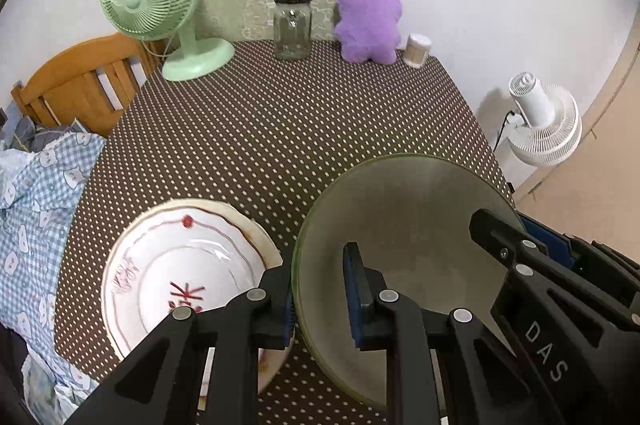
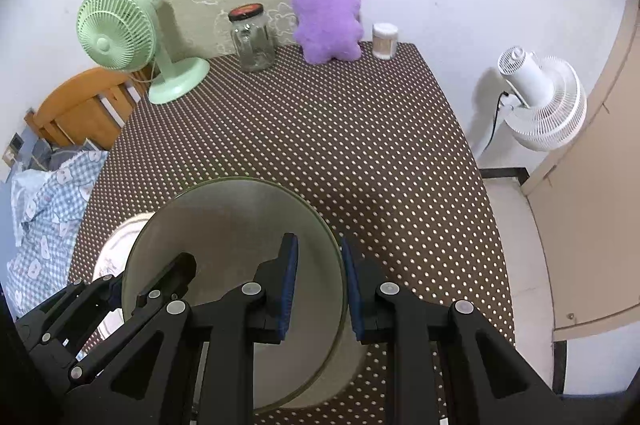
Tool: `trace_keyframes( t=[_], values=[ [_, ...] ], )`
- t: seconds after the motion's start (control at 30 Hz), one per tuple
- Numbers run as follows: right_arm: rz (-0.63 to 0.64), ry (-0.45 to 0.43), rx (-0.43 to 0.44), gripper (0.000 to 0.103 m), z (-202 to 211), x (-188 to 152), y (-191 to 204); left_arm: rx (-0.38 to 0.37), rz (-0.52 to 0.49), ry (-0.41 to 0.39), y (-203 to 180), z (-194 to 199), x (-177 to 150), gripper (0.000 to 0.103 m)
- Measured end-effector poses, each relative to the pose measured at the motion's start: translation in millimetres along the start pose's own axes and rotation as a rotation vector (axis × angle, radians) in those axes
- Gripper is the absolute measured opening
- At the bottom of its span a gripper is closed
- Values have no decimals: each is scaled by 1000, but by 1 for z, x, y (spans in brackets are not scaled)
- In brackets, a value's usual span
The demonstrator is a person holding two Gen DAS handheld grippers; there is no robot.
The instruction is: Organize plates and bowls
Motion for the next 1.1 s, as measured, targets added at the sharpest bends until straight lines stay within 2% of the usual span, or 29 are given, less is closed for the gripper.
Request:
trace_keyframes(
  t=[0.33, 0.77, 1.1],
  values=[
    [-15, 71, -5, 26, -19, -26, -16, 12, -7, 69, -14, -21, -21, 16],
    [-11, 117, 32, 26, -39, -34, -11, 73, -5, 87, -13, -32, -26, 17],
    [21, 122, -19, 26, -46, -38, -7, 78, -15, 112, -12, -42, -31, 17]
  ],
)
Point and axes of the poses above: each gripper's, at about its wrist camera, not at the fingertips, and z roughly against the way its jaws point, y to its left, x to its top, the point moved 2 cm from there along -z, roughly the way its jaws point, and after that the axes turned 11 degrees about z, right-handed, at the moved point
